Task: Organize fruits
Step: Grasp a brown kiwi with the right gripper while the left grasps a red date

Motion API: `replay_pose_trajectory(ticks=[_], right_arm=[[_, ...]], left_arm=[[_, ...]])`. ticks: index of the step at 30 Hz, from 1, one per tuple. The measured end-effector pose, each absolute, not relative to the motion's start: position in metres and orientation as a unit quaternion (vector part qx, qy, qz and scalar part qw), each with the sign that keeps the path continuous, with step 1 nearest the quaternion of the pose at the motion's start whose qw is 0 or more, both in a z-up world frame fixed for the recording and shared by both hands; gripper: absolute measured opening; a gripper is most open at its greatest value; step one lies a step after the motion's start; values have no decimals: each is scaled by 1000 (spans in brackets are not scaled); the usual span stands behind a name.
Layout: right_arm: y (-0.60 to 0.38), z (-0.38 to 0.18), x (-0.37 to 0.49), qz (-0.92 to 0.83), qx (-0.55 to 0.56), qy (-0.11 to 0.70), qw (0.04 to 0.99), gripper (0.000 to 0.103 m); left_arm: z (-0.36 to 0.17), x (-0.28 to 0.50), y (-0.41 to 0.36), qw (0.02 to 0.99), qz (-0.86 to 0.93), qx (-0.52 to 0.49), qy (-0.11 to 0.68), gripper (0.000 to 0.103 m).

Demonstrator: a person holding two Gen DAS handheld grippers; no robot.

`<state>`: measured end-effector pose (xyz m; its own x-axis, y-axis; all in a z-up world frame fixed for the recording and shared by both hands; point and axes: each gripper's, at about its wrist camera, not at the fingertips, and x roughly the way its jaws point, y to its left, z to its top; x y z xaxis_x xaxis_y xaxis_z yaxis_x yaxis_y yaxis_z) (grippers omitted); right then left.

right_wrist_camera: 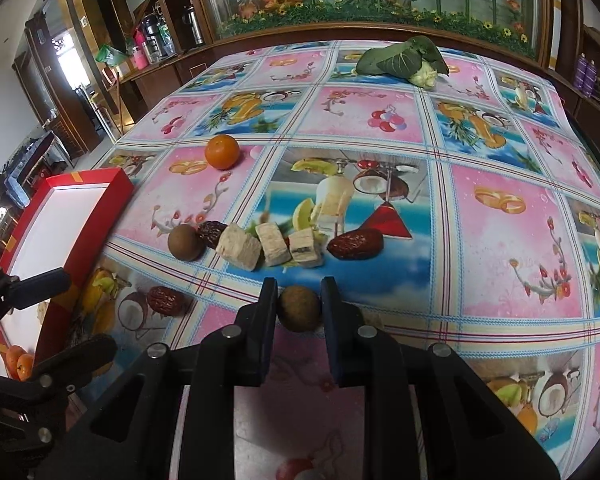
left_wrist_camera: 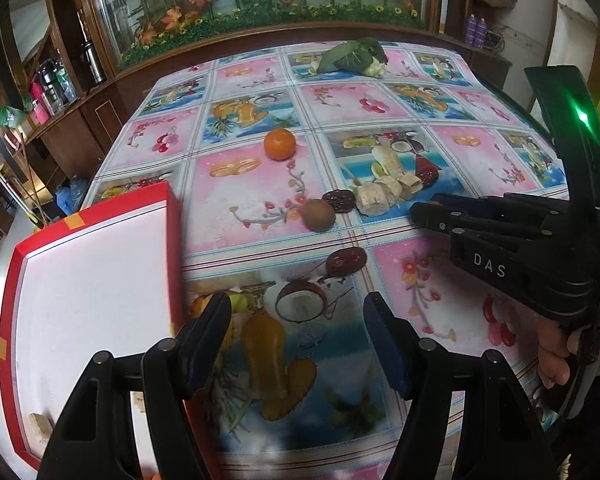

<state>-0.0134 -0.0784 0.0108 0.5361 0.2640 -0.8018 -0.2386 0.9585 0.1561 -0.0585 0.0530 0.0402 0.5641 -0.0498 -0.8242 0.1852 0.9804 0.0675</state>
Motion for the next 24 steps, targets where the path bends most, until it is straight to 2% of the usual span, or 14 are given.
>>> replay_pose_trajectory(ticks=[12, 20, 22, 24], right_arm=[[-86, 11, -14, 148, 3, 467, 872, 24], [-86, 10, -15, 149, 0, 466, 872, 24], [-86, 10, -15, 149, 0, 466, 872, 24], [-86, 11, -15, 149, 1, 464, 873, 24]], left_arm=[[20, -28, 37, 867, -90, 58, 487, 68], [14, -22, 34, 867, -113, 46, 484, 34], [14, -21, 37, 867, -113, 39, 484, 27], [15, -22, 40, 867, -115, 28, 484, 27]])
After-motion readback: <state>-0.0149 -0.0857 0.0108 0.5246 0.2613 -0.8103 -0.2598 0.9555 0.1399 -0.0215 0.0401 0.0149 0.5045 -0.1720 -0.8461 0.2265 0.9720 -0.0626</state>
